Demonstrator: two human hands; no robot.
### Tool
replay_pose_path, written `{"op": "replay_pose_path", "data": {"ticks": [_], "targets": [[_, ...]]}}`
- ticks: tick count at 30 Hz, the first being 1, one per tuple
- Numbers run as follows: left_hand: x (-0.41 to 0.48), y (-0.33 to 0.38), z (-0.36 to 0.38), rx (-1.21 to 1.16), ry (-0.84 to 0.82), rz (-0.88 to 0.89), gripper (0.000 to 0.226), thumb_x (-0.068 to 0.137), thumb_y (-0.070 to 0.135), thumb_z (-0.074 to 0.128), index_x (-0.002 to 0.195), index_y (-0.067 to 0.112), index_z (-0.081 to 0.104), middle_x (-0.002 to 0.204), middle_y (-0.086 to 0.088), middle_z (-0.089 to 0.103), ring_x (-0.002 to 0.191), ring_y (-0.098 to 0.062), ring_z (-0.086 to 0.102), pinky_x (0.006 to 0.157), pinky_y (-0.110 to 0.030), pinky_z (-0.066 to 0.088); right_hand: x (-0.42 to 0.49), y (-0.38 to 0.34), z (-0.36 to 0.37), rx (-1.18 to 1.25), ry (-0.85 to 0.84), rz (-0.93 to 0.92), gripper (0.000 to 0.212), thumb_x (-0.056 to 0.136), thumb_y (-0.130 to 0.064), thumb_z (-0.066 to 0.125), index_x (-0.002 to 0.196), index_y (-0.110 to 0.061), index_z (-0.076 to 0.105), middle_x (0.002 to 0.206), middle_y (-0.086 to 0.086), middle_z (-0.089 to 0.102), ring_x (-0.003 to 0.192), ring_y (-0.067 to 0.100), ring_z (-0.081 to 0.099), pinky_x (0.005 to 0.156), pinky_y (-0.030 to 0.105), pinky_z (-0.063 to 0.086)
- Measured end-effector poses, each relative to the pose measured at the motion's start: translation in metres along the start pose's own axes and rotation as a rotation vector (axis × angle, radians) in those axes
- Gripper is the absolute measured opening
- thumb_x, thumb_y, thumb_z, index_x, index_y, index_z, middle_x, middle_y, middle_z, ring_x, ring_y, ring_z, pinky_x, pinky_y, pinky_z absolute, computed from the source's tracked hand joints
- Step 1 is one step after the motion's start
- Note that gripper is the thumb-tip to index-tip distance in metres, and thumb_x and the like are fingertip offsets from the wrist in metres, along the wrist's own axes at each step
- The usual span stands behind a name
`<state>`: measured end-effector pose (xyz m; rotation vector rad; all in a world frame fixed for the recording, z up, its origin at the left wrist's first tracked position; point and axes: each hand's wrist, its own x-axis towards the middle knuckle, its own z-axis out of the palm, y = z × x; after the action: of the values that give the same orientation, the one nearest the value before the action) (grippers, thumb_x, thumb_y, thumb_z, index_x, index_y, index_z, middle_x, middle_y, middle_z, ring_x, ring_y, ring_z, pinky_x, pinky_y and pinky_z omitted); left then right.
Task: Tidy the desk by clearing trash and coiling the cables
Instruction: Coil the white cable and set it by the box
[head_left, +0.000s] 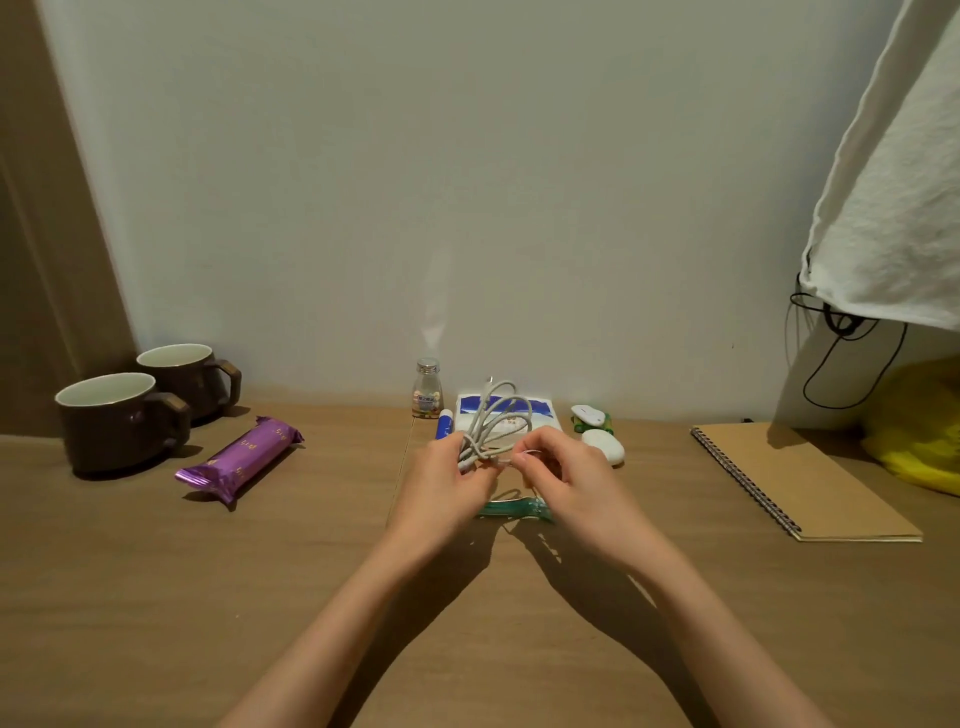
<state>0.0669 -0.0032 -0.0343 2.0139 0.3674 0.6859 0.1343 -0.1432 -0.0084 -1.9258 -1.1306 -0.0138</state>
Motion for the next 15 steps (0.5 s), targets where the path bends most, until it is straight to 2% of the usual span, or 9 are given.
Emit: {"op": "replay_pose_path", "data": {"ticks": [3,6,9,12,15], "targets": [[-0.0037,-0.001,0.0009,0.187,0.061,0.093,0.011,0.085,0.02,0.063,0.095,0.017,0.064,0.085,0.004,0.068,0.074,-0.007,0.06,0.055,-0.012,0.04,-0.0011,-0.0027,0.0012,0.009,0.0,0.006,0.009,0.095,-0.026,0.054,0.089,-0.025,0.061,0.07,-0.011,0.057,0.063,-0.002,0.052,0.057,0.016,0.041],[-0.006,-0.0003,0.0001,0.295,0.118,0.153,0.01,0.084,0.016,0.06,0.094,0.017,0.063,0.087,0.003,0.068,0.074,-0.01,0.058,0.05,-0.012,0.037,-0.0013,-0.0059,0.0046,0.093,-0.019,0.023,0.009,0.095,-0.025,0.055,0.09,-0.022,0.063,0.071,-0.008,0.058,0.063,0.001,0.051,0.056,0.015,0.042],[-0.0056,-0.0006,-0.0006,0.368,0.153,0.185,0.008,0.082,0.012,0.058,0.087,0.017,0.059,0.082,-0.001,0.067,0.074,-0.017,0.059,0.052,-0.018,0.035,-0.0011,-0.0065,0.0061,0.216,-0.056,0.056,0.01,0.094,-0.019,0.056,0.093,-0.013,0.064,0.07,-0.006,0.057,0.061,-0.003,0.051,0.056,0.01,0.04],[-0.0066,-0.0036,0.0011,0.456,0.167,0.191,0.011,0.082,0.01,0.057,0.091,0.015,0.057,0.087,-0.003,0.067,0.074,-0.018,0.056,0.057,-0.022,0.037,-0.0011,-0.0054,0.0073,0.234,-0.078,0.064,0.011,0.094,-0.02,0.057,0.095,-0.012,0.065,0.072,-0.005,0.058,0.063,-0.004,0.052,0.058,0.011,0.041],[-0.004,-0.0065,-0.0012,0.368,0.068,0.134,0.01,0.084,0.013,0.059,0.092,0.018,0.058,0.087,0.003,0.066,0.075,-0.012,0.057,0.058,-0.021,0.043,-0.0003,-0.0037,0.0048,0.216,-0.115,0.069,0.008,0.092,-0.021,0.06,0.091,-0.018,0.066,0.073,-0.004,0.061,0.066,-0.001,0.054,0.061,0.014,0.043]]}}
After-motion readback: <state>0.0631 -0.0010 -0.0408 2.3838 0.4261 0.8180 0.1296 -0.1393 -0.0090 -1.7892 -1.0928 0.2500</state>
